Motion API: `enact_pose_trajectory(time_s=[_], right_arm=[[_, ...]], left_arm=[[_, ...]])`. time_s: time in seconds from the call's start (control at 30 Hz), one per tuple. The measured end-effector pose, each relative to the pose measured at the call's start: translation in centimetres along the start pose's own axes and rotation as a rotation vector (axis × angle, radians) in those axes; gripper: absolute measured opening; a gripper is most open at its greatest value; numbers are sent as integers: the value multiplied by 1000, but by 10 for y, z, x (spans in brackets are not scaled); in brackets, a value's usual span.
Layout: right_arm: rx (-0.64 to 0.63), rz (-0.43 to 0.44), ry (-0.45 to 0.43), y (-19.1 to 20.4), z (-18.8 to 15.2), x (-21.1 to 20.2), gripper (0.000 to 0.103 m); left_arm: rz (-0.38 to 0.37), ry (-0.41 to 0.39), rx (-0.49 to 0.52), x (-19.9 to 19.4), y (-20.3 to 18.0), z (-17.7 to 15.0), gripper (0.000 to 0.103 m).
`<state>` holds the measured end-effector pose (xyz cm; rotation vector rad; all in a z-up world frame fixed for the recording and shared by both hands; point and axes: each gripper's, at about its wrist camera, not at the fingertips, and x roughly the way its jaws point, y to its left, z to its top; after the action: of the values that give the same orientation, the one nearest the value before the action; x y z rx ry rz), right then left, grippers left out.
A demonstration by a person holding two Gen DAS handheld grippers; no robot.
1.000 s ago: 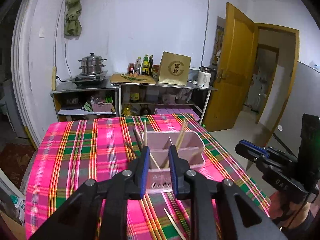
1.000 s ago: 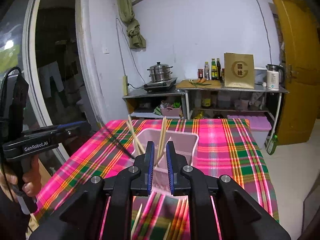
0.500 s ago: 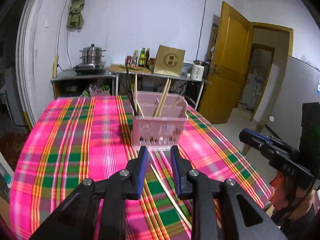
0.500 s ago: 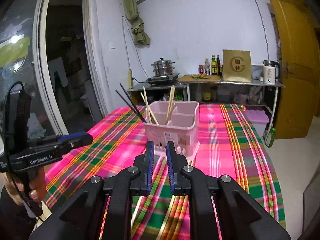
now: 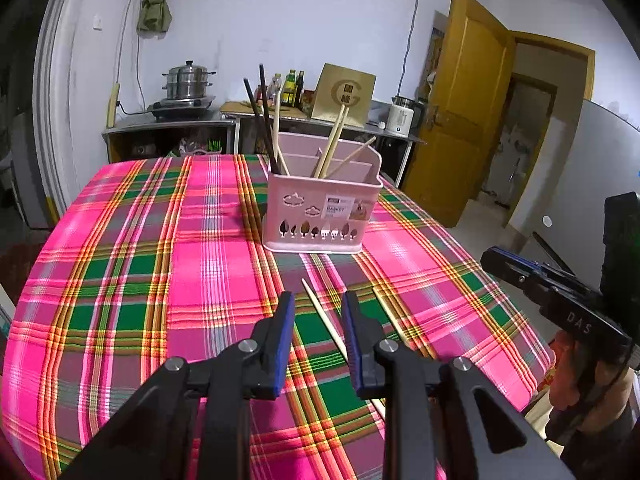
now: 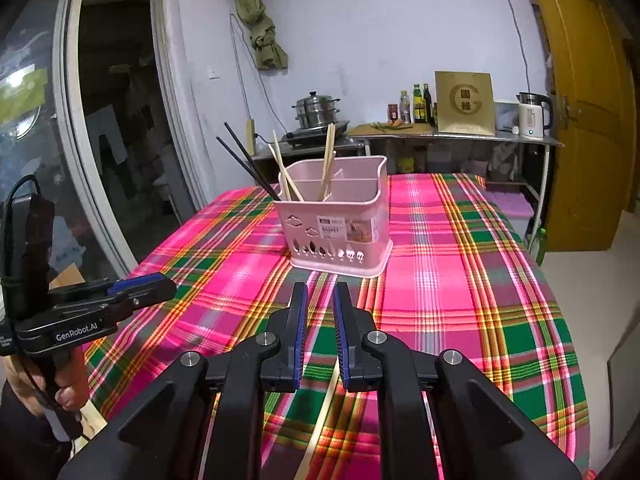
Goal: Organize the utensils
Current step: 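Move both open tools down to the last loose light chopsticks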
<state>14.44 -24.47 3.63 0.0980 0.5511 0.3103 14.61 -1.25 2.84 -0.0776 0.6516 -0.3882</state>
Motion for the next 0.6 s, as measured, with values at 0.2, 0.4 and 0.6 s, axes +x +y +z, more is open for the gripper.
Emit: enact_pose_trajectory(time_s=[0.2,0.4,0.6], right_arm=[[-4,-1,55,0,-9,19,13],[2,-19,142,-7,-18,51,13],[3,-47,241,-15,-27,85,14]], left_arm=[[0,35,-11,18,0,-2,31],[3,98,-17,47,3,-1,32],[5,187,-40,85,10,-1,32]])
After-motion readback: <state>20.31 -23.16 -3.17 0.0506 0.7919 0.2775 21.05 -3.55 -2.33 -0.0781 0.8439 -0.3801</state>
